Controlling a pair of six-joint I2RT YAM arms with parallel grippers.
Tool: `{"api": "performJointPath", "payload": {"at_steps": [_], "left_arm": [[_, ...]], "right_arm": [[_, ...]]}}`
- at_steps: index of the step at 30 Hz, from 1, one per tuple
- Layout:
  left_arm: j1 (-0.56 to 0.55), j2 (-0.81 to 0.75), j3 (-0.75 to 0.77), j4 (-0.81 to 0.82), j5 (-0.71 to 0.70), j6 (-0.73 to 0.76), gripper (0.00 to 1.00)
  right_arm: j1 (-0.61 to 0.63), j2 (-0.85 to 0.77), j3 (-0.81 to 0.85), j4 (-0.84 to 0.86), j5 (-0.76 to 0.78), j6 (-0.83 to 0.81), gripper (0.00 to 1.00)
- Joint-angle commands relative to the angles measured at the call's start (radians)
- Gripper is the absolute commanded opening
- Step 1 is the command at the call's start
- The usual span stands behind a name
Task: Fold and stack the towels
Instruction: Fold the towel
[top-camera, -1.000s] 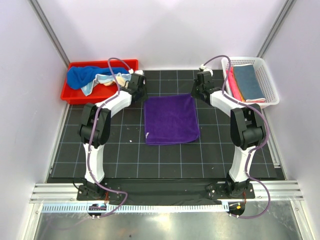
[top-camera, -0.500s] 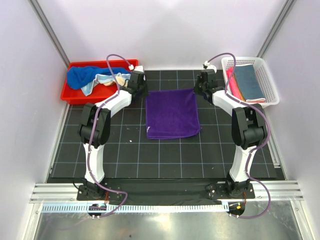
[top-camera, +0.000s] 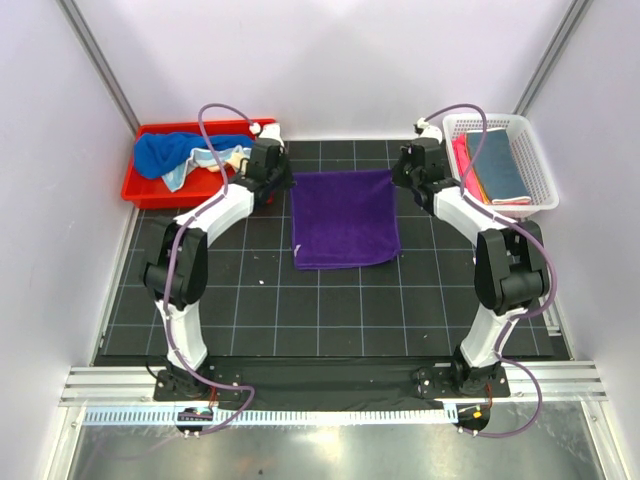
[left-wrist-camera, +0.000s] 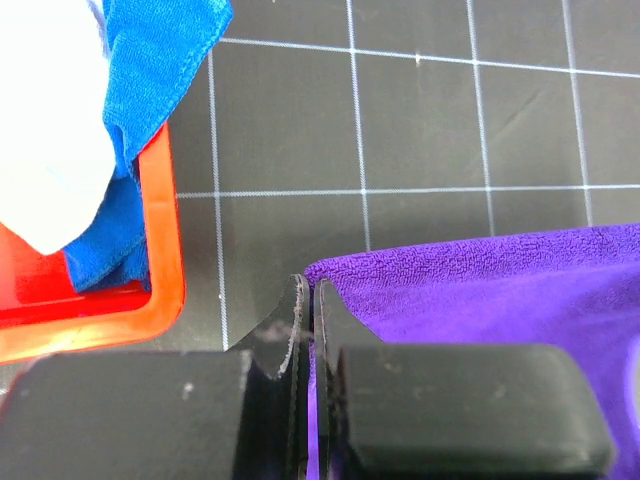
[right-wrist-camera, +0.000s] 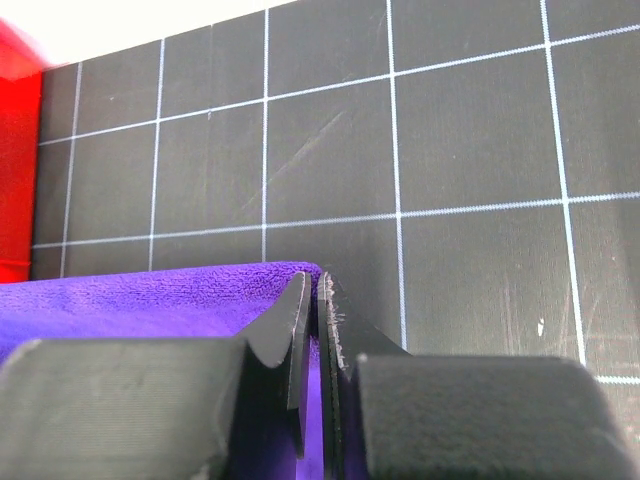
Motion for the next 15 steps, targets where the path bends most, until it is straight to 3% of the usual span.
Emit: {"api": "performJointPath", "payload": {"at_steps": [1, 9, 15], "left_arm": [[0.004, -0.079, -0.04, 0.077, 0.0, 0.018, 0.0], [0.002, -0.072, -0.054, 0.077, 0.031, 0.022, 0.0], [0.004, -0.127, -0.149, 0.109, 0.052, -0.002, 0.0]], "right_arm": [[-0.004, -0.079, -0.043, 0.095, 0.022, -0.011, 0.01], [-0.003, -0.067, -0.043, 0.082, 0.01, -0.017, 0.01], [-0.003, -0.119, -0.135, 0.098, 0.008, 0.004, 0.01]]}}
